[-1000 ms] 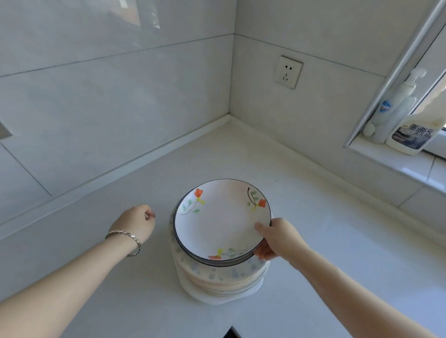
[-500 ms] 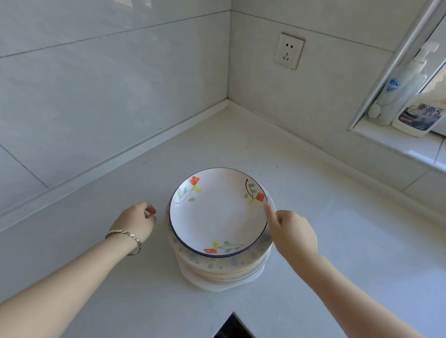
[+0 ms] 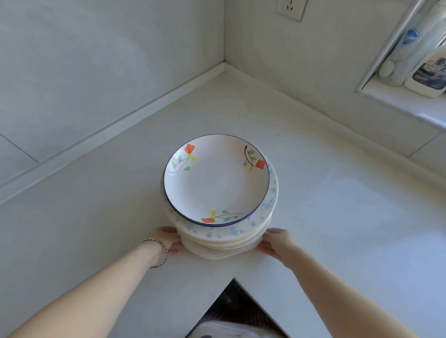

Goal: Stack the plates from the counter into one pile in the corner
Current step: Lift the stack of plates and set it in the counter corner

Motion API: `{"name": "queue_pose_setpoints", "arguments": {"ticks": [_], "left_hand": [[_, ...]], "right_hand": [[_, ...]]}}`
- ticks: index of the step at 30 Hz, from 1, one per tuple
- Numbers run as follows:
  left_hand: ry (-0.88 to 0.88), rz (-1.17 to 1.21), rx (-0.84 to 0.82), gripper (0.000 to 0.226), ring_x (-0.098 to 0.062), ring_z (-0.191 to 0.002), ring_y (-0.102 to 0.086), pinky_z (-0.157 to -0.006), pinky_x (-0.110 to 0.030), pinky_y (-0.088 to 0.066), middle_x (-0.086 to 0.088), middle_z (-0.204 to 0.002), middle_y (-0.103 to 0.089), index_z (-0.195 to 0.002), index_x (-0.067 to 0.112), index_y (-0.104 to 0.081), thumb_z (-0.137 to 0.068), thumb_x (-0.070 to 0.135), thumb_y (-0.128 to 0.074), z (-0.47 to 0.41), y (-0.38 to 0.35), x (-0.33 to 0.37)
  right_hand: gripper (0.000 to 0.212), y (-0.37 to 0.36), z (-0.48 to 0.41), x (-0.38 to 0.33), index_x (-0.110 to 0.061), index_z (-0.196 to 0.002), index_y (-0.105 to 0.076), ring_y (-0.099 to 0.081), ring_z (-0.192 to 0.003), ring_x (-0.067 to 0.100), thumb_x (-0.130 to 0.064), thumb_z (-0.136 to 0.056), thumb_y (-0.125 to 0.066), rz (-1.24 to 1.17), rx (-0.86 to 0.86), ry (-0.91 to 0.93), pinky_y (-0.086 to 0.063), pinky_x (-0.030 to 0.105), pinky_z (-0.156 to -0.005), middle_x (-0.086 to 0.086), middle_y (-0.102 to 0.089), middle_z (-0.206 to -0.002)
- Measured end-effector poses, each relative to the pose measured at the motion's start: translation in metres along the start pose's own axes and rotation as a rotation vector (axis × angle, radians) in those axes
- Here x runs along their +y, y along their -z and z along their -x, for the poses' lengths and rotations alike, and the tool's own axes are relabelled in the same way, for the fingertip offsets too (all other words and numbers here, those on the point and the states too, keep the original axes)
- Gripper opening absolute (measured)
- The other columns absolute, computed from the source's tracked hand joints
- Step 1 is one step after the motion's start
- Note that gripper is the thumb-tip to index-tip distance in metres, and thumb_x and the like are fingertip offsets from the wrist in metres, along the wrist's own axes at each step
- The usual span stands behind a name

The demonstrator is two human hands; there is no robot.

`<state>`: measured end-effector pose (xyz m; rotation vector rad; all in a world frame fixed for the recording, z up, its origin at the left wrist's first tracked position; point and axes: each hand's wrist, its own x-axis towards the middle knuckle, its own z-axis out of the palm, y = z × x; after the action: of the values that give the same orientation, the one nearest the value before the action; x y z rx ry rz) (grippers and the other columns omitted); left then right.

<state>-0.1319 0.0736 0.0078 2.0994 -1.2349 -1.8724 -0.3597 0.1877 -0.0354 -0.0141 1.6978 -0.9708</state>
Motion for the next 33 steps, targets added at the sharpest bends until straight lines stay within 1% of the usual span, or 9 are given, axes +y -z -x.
{"name": "queue_pose_setpoints", "arguments": {"ticks": [7, 13, 14, 16, 18, 20, 23, 29, 33], "left_hand": [[-0.001, 0.209, 0.078, 0.036, -0.023, -0.059, -0.053, -0.079, -0.041, -0.047, -0.021, -0.088, -0.060, -0.117, -0.011, -0.055, -0.083, -0.021, -0.046, -0.007, -0.019, -0.005], [-0.014, 0.209, 0.113, 0.029, -0.014, -0.057, -0.045, -0.032, -0.013, -0.044, -0.002, -0.067, -0.050, -0.074, 0.009, -0.053, -0.085, -0.018, -0.049, -0.004, -0.025, 0.002], [0.008, 0.238, 0.106, 0.032, -0.017, -0.058, -0.049, -0.036, -0.015, -0.050, -0.004, -0.068, -0.052, -0.068, 0.009, -0.051, -0.084, -0.019, -0.049, -0.007, -0.025, 0.004], [0.028, 0.287, 0.096, 0.032, -0.023, -0.062, -0.055, -0.067, -0.035, -0.059, -0.009, -0.072, -0.057, -0.069, 0.009, -0.053, -0.083, -0.019, -0.049, -0.016, -0.026, 0.006], [0.034, 0.294, 0.072, 0.024, -0.026, -0.064, -0.058, -0.088, -0.049, -0.051, -0.016, -0.083, -0.062, -0.076, 0.002, -0.058, -0.083, -0.019, -0.050, -0.022, -0.029, 0.013], [0.036, 0.331, 0.079, 0.022, -0.033, -0.072, -0.061, -0.091, -0.052, -0.049, -0.026, -0.102, -0.063, -0.100, -0.008, -0.060, -0.083, -0.019, -0.051, -0.029, -0.032, 0.024], [0.030, 0.374, 0.085, 0.037, -0.035, -0.089, -0.058, -0.085, -0.048, -0.050, -0.032, -0.123, -0.057, -0.120, -0.011, -0.052, -0.084, -0.018, -0.051, -0.045, -0.036, 0.042], [0.029, 0.426, 0.083, 0.038, -0.033, -0.091, -0.055, -0.084, -0.048, -0.048, -0.033, -0.120, -0.057, -0.123, -0.013, -0.048, -0.086, -0.019, -0.048, -0.085, -0.042, 0.096], [0.013, 0.468, 0.063, 0.021, -0.032, -0.082, -0.058, -0.082, -0.047, -0.049, -0.020, -0.091, -0.058, -0.095, -0.003, -0.054, -0.085, -0.020, -0.048, -0.120, -0.048, 0.134]], "right_hand": [[0.021, -0.001, 0.001, 0.008, 0.004, -0.106, -0.060, -0.066, -0.046, 0.013, 0.006, -0.085, -0.057, -0.044, 0.045, 0.056, -0.056, 0.018, -0.048, 0.014, -0.064, -0.073], [0.020, -0.008, -0.004, -0.002, 0.001, -0.073, -0.062, -0.062, -0.038, 0.014, 0.017, -0.080, -0.053, -0.035, 0.124, 0.071, -0.056, 0.022, -0.044, 0.014, -0.063, -0.065], [0.023, -0.008, -0.008, -0.005, 0.000, -0.070, -0.062, -0.062, -0.039, 0.014, 0.018, -0.080, -0.052, -0.036, 0.135, 0.071, -0.057, 0.022, -0.045, 0.013, -0.064, -0.064], [0.025, -0.008, -0.016, -0.014, -0.001, -0.068, -0.063, -0.063, -0.039, 0.014, 0.018, -0.080, -0.051, -0.027, 0.146, 0.075, -0.058, 0.024, -0.047, 0.012, -0.064, -0.056], [0.028, -0.009, -0.026, -0.027, -0.002, -0.066, -0.062, -0.063, -0.037, 0.014, 0.018, -0.080, -0.050, -0.027, 0.149, 0.080, -0.057, 0.024, -0.045, 0.005, -0.064, -0.044], [0.031, -0.010, -0.036, -0.041, -0.004, -0.064, -0.060, -0.062, -0.035, 0.012, 0.019, -0.080, -0.048, -0.037, 0.146, 0.096, -0.055, 0.022, -0.041, 0.001, -0.062, -0.038], [0.021, -0.014, -0.052, -0.063, 0.000, -0.078, -0.061, -0.062, -0.049, 0.022, 0.018, -0.081, -0.051, -0.062, 0.148, 0.117, -0.056, 0.024, -0.046, 0.011, -0.063, -0.056], [0.031, -0.024, -0.098, -0.116, 0.004, -0.107, -0.061, -0.057, -0.057, 0.023, 0.016, -0.081, -0.050, -0.100, 0.185, 0.113, -0.054, 0.021, -0.044, 0.010, -0.059, -0.069], [0.033, -0.029, -0.133, -0.161, 0.008, -0.108, -0.062, -0.057, -0.052, 0.019, 0.017, -0.079, -0.050, -0.108, 0.211, 0.134, -0.051, 0.018, -0.039, 0.006, -0.062, -0.049]]}}
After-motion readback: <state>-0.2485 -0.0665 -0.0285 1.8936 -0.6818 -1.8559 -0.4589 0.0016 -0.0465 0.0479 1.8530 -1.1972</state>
